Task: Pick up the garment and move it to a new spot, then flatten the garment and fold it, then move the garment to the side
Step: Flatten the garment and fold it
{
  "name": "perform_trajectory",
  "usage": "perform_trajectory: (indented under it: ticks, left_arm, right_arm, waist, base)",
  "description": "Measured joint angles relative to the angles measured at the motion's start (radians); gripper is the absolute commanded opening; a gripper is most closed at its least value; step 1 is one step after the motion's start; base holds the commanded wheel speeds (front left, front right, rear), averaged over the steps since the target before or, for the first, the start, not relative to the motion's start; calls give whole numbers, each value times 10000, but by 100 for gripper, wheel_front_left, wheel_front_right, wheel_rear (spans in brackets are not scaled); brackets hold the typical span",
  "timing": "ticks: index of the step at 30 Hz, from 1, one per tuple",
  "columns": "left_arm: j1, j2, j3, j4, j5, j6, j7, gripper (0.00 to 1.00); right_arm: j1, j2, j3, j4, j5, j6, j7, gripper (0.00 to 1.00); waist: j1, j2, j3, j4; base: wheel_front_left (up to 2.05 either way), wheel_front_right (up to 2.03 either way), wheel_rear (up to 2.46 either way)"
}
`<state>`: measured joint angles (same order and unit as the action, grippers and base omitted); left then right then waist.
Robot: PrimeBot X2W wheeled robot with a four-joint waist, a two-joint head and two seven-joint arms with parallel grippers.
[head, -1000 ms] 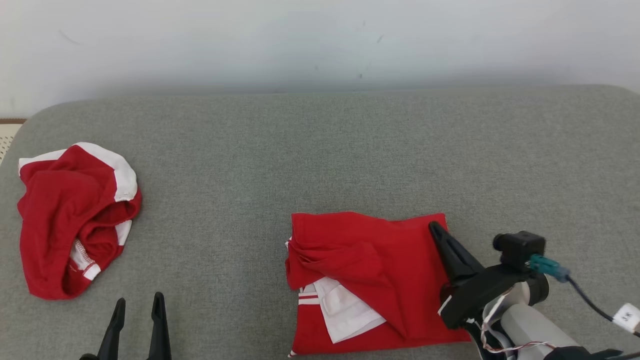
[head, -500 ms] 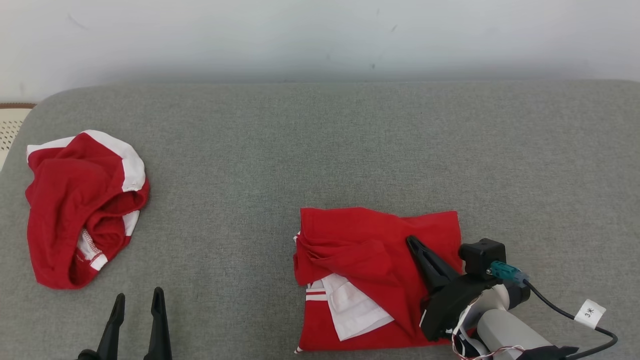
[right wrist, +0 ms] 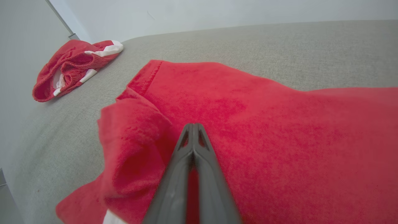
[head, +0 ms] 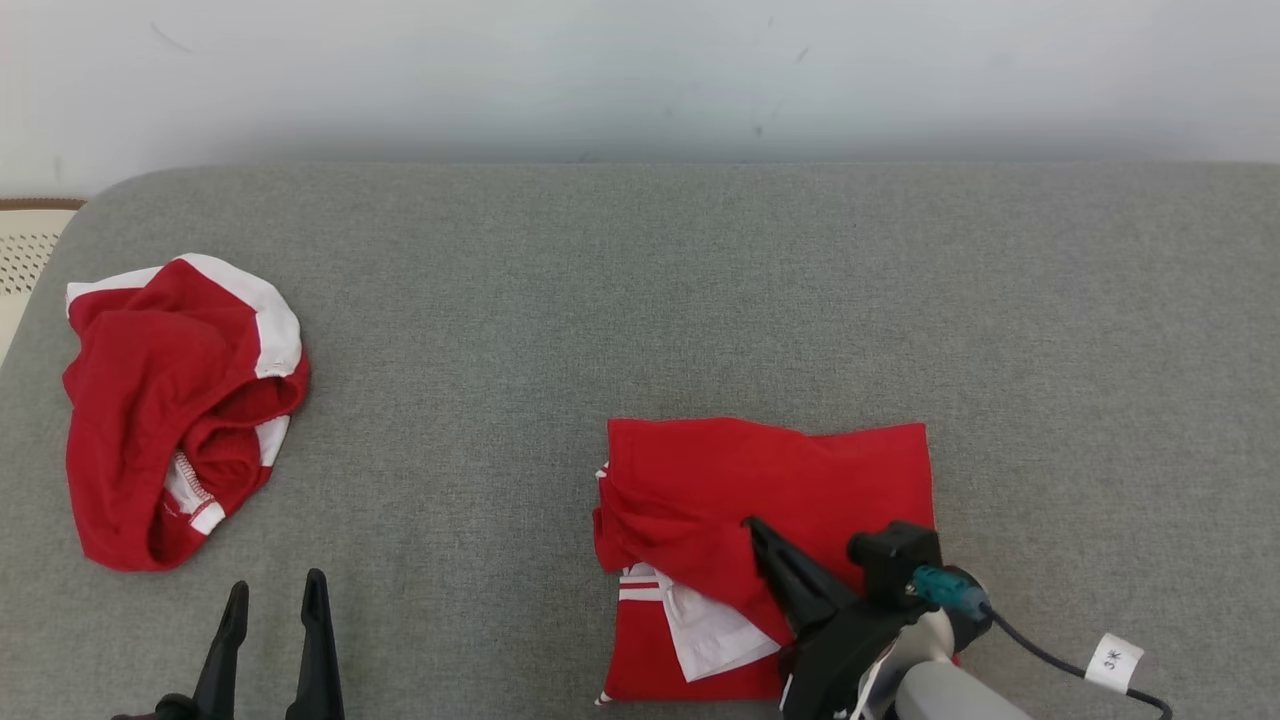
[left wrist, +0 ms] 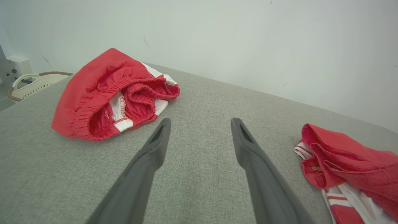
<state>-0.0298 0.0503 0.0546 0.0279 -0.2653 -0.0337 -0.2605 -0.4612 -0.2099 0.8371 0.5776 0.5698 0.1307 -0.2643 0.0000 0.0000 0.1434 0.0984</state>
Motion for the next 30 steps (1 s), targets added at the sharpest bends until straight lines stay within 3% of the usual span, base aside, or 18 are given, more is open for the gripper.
perform_trajectory:
  ticks: [17,22,26,28,30]
  left_arm:
    - [7,0,-36,35,-58,13,0,100]
    - [12,0,-21,33,-58,33,0,100]
    - [46,0,17,19,-59,46,0,100]
    - [68,0,35,4,-59,54,0,100]
    - [102,0,59,-6,-59,84,0,100]
  right_arm:
    - [391,407,2251,-414,892,0,0,0]
    - [301,370,2173,-529,991,0,0,0]
    - [213,151,1394,-794,897,-2,2,0]
    - [215,10,865,-972,773,0,2,44]
    - [221,-138,261,-1120,541,0,0,100]
  waist:
    - [-1,0,-136,197]
    - [0,0,-152,192]
    - [0,0,-188,147]
    - [0,0,-215,110]
    - [0,0,-247,64]
  base:
    - [0,0,0]
    - [0,0,0]
    - [0,0,0]
    - [0,0,0]
    - [0,0,0]
